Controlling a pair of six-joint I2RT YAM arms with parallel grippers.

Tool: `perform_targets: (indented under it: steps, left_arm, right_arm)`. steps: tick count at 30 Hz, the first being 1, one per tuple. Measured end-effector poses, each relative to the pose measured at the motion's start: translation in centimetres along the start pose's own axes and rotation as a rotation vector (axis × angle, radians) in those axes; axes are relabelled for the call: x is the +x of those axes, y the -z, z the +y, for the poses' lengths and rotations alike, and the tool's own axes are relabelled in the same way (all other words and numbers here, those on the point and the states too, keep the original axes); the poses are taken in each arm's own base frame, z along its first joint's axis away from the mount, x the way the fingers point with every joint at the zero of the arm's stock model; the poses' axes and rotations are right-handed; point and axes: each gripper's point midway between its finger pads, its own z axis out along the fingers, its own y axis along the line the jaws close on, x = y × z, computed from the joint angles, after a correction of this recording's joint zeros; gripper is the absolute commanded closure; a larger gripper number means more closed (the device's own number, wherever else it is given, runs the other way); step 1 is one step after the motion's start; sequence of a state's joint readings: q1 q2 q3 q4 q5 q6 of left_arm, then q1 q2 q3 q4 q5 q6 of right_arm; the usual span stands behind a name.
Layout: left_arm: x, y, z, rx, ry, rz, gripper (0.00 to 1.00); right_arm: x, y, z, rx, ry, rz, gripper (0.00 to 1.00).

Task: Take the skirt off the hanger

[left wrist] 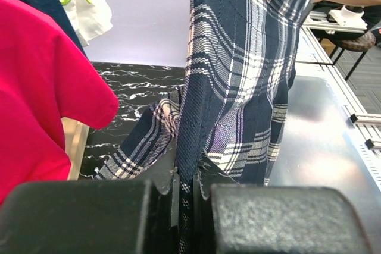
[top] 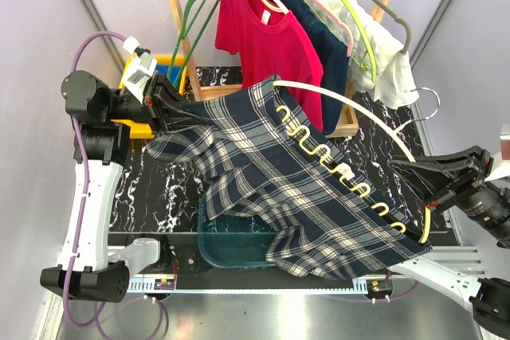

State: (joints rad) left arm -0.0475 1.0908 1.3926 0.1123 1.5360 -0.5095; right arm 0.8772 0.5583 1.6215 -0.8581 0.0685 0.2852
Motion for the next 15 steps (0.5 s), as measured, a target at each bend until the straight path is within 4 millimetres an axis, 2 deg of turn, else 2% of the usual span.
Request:
perform_targets:
  steps: [5, 10, 15]
  left_arm:
    - [0.6, 0.1, -0.2, 0.001, 0.015, 0.005, 1.00]
    - [2.0, 0.4, 0.6, -0.019, 0.039, 0.007, 1.00]
    - [3.7, 0.6, 0.6, -0.028, 0.075, 0.013, 1.00]
  right_arm:
    - [0.9, 0.2, -0.6, -0.013, 0.032, -0.022, 1.00]
    - [0.3, -0.2, -0.7, -0.028, 0.124, -0.033, 1.00]
    - [-1.0, 0.4, -0.7, -0.029, 0.211, -0.039, 1.00]
